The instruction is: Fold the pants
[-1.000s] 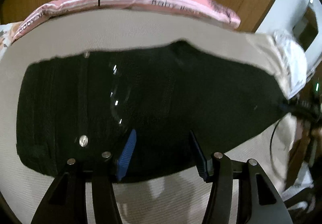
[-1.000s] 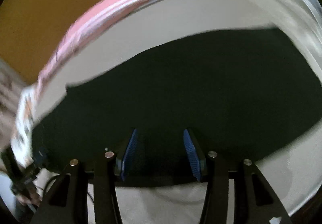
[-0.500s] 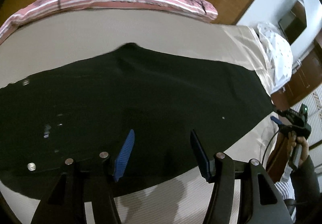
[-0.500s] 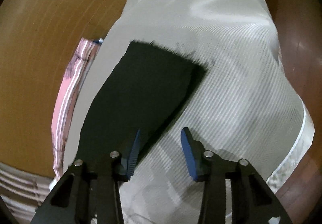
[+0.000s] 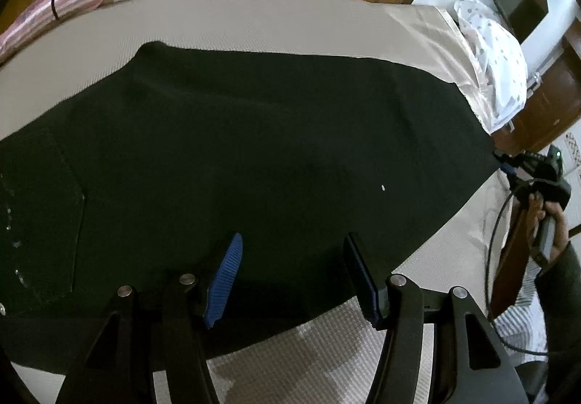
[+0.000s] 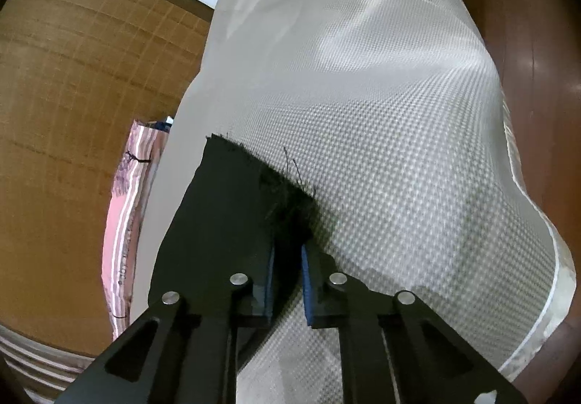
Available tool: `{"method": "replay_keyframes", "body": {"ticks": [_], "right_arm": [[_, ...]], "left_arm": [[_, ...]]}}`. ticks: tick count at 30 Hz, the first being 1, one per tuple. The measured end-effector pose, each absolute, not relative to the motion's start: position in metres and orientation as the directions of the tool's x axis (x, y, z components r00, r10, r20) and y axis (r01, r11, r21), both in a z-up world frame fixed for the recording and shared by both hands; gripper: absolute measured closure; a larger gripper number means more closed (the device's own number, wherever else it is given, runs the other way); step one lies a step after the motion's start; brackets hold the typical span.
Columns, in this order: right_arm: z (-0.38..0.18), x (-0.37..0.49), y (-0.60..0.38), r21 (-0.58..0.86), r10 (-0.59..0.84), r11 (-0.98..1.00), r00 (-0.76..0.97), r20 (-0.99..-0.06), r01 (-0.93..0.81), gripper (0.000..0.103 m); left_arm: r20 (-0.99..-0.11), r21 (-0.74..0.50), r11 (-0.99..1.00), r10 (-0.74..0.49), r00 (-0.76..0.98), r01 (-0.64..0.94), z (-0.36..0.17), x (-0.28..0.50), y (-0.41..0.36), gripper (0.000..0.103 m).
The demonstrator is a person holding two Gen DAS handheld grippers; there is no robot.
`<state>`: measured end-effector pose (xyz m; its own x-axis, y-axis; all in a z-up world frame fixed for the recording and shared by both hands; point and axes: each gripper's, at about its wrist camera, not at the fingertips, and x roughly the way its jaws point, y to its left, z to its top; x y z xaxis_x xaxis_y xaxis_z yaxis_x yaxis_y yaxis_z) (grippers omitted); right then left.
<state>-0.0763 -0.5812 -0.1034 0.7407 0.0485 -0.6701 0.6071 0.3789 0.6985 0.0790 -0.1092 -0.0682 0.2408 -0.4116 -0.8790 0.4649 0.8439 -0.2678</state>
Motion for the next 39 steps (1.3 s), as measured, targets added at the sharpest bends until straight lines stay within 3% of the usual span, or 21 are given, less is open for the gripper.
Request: {"method": "replay_keyframes", "body": {"ticks": [5, 10, 20, 27, 31, 39], "right_arm": [[-0.087, -0.07, -0.574, 0.711, 0.066, 0.414, 0.761, -0.646, 0.568, 0.095], [-0.047, -0.046, -0.541, 0.772, 0.157, 0.461, 0.816, -0.557, 0.438, 0.095], [-0.003, 0.055, -0.379, 0.767, 0.497, 0.629, 0.692, -0.523, 0.127, 0.095], [-0.038, 0.082, -0.251, 0.71, 0.644, 0.704, 0.44, -0.626, -0.02, 0.095], [-0.06, 0.073, -0.215, 0.626, 0.598, 0.778, 0.366, -0.713, -0.049, 0.094], [-0.053, 0.064, -0.205, 0.637, 0.624, 0.765, 0.353, -0.697, -0.095, 0.094]], "left_arm": [[-0.874, -0.266, 0.846, -0.413, 0.254, 0.462, -0.068, 0.079, -0.11, 0.044], [-0.833, -0.39, 0.843, -0.494, 0.249, 0.37, -0.063, 0.087, -0.084, 0.044], [-0.775, -0.442, 0.866, -0.5, 0.386, 0.233, -0.036, 0.089, -0.001, 0.043], [-0.766, -0.474, 0.867, -0.493, 0.412, 0.156, -0.042, 0.081, 0.039, 0.043], [-0.753, -0.495, 0.855, -0.511, 0.414, 0.157, -0.042, 0.077, 0.048, 0.043], [-0.708, -0.574, 0.807, -0.573, 0.413, 0.136, -0.039, 0.083, 0.058, 0.043]]}}
